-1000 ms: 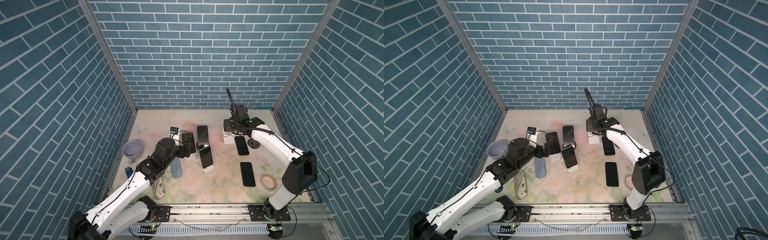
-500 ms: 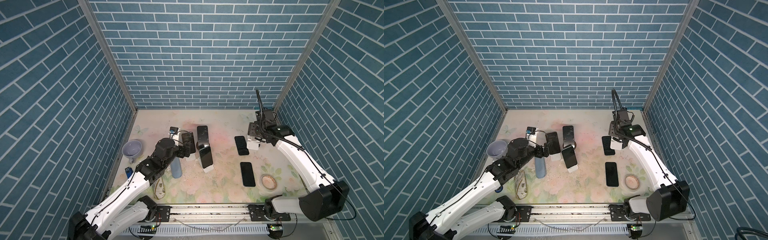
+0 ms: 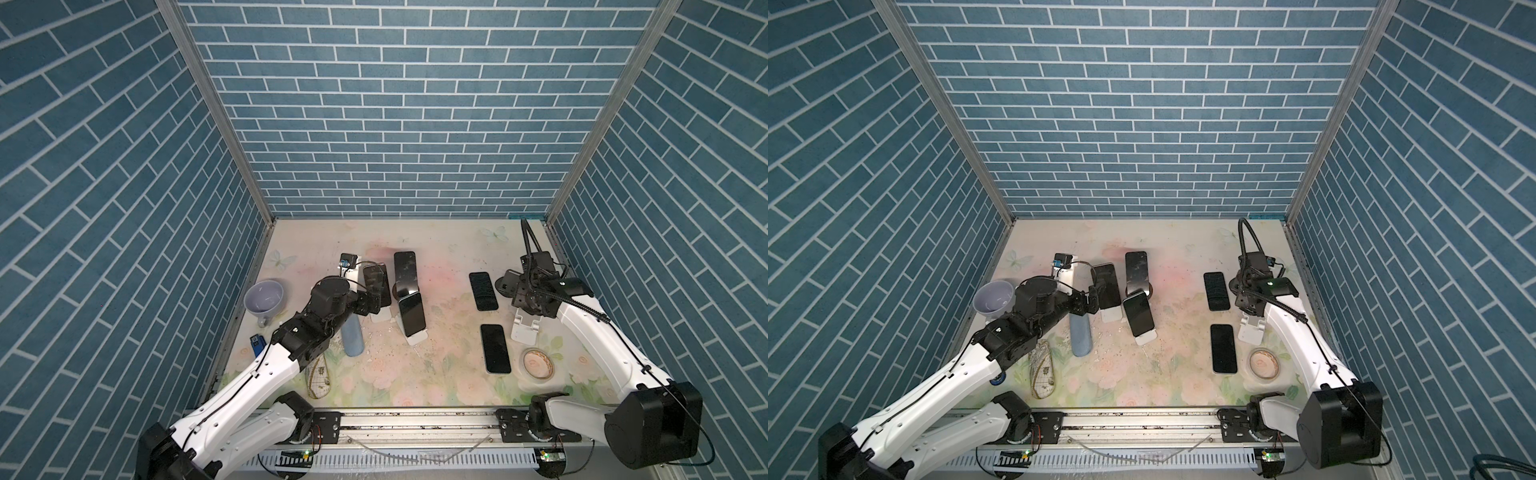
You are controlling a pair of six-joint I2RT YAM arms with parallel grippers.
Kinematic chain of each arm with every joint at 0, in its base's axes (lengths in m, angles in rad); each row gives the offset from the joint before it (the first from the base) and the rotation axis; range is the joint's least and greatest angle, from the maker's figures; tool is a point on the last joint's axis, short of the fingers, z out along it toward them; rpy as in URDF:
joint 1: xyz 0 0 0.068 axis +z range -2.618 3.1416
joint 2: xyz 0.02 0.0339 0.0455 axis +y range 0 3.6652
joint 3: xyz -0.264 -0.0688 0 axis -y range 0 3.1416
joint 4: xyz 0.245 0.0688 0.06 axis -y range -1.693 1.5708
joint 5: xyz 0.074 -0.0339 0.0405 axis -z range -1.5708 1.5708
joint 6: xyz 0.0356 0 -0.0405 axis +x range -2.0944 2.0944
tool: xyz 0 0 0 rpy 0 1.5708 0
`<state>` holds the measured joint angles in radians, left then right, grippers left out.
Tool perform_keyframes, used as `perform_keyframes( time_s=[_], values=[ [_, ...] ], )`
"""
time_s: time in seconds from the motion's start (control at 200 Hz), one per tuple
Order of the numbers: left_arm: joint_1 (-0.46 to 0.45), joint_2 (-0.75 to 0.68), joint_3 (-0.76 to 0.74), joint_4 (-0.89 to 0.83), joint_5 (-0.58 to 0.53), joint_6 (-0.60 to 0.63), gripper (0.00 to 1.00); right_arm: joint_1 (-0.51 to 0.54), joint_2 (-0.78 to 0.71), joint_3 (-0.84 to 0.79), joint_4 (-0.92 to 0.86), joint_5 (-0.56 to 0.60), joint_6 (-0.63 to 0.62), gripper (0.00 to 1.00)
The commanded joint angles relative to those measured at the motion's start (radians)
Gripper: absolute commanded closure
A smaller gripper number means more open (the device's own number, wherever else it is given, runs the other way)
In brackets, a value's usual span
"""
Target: Remove the phone from the phone stand
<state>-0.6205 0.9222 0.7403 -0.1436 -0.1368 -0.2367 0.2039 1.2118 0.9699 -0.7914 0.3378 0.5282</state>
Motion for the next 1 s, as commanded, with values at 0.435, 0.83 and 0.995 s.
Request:
perform_keyframes(
  time_s=[0.435,0.83,0.995],
  values=[
    [-0.003,-0.015,0.000,0.000,0.003,-0.008,0.00,-0.052,0.022,-0.152,0.268,0.050,0.067,0.47],
    [-0.004,-0.009,0.014,-0.042,-0.004,-0.006,0.00,-0.063,0.105,-0.157,0.279,0.027,0.090,0.45],
    [-0.003,-0.007,0.023,-0.055,-0.007,-0.001,0.00,-0.064,0.115,-0.159,0.271,0.025,0.096,0.40]
  ],
)
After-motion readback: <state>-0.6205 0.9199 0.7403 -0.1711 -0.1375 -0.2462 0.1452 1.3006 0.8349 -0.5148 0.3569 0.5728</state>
